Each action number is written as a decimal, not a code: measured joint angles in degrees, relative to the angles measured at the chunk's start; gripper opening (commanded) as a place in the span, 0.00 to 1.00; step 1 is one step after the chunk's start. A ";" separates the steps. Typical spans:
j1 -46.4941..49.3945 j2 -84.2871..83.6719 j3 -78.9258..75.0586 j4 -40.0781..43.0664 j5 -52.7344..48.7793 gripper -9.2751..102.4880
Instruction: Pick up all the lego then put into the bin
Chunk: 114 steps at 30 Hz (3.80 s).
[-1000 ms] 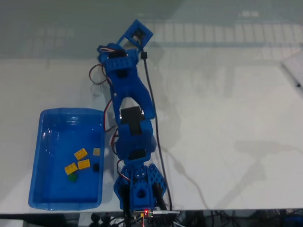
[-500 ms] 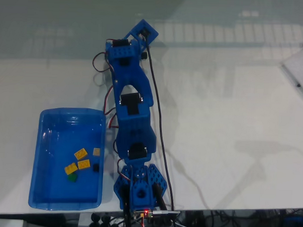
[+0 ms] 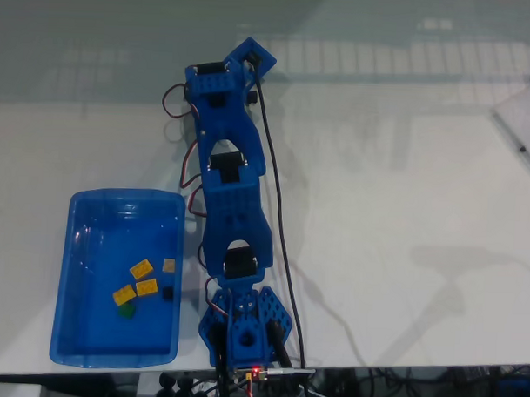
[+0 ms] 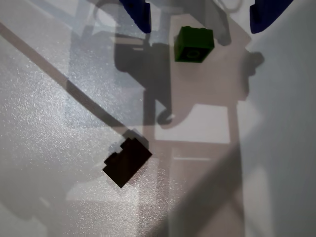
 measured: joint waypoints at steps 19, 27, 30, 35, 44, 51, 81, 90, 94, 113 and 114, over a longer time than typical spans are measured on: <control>0.00 -3.87 -3.34 1.49 -0.79 0.28; 0.00 -6.06 -6.06 2.99 -1.05 0.26; 0.00 -6.59 -7.12 3.34 -1.05 0.25; 0.00 -6.94 -7.47 3.34 -1.14 0.22; 0.00 -7.56 -7.82 3.52 -1.41 0.18; 0.00 -8.00 -8.26 3.52 -1.49 0.08; -34.80 50.19 16.61 21.27 -11.43 0.09; -56.60 61.52 26.98 34.45 -16.08 0.17; -58.97 62.14 29.18 36.65 -17.93 0.31; -22.06 44.30 27.86 8.61 -6.42 0.37; -18.54 41.75 26.89 6.50 -5.71 0.37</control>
